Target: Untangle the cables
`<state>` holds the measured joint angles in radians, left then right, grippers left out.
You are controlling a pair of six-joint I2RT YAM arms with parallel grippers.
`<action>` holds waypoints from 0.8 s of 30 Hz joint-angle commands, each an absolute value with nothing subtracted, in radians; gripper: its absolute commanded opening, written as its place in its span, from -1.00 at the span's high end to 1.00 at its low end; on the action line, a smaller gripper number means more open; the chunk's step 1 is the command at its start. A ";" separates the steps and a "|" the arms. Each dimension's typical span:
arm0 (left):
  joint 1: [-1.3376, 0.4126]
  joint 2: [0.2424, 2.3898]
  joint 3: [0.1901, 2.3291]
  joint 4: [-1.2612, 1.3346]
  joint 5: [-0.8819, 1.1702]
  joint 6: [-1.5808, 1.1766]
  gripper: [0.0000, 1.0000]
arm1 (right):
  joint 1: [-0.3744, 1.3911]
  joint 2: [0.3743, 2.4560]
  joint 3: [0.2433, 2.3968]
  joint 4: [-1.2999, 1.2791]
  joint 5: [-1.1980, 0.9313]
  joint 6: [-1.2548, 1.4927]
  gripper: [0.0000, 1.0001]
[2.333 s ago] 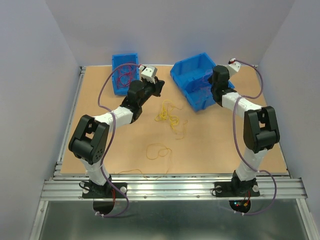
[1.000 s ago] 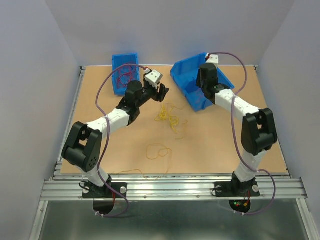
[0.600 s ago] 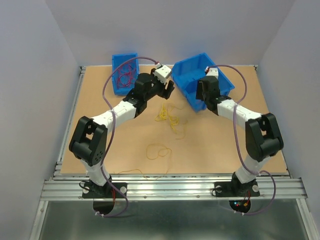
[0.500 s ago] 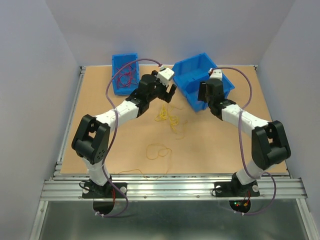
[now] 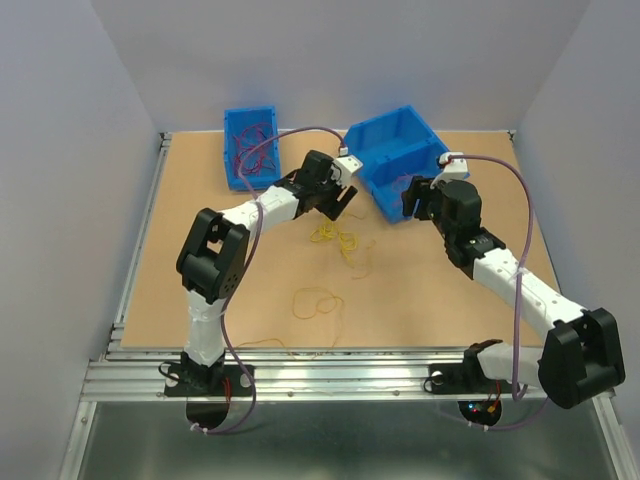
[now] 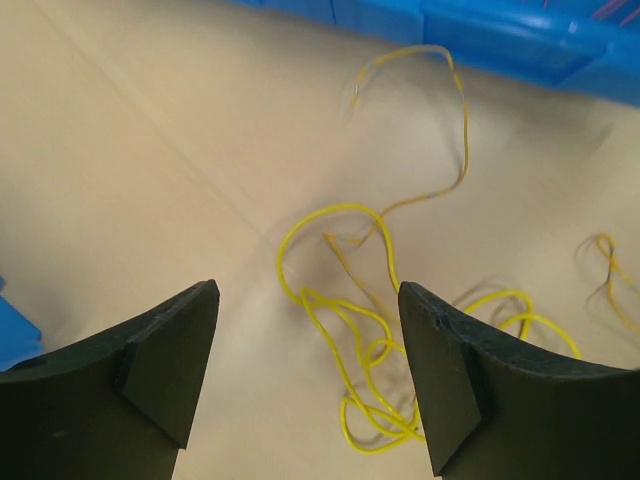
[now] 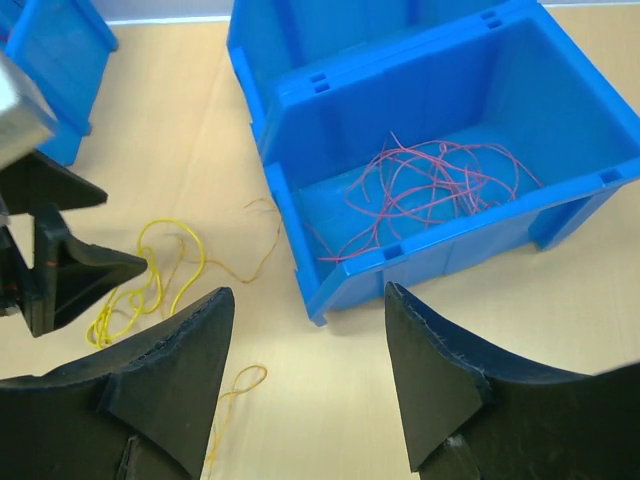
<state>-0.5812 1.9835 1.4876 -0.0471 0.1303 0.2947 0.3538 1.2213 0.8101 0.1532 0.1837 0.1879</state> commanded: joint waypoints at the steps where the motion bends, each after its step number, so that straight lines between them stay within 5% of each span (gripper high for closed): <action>1: -0.584 2.014 1.552 -0.155 0.120 0.348 -0.58 | 0.351 1.184 0.769 0.207 0.141 0.192 -0.34; 4: -0.586 2.063 1.604 -0.224 0.095 0.354 -0.33 | 0.350 1.170 0.759 0.207 0.130 0.193 -0.34; 13: -0.583 2.069 1.611 -0.285 0.126 0.387 1.00 | 0.350 1.210 0.772 0.193 0.080 0.179 -0.35; 24: -0.532 1.791 1.462 -0.124 0.159 0.341 1.00 | 0.350 1.432 0.934 0.236 0.196 0.181 -0.35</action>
<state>-0.5529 2.0006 1.5078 -0.2264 0.1326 0.3588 0.3538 1.3834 0.8181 0.1658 0.1452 0.1875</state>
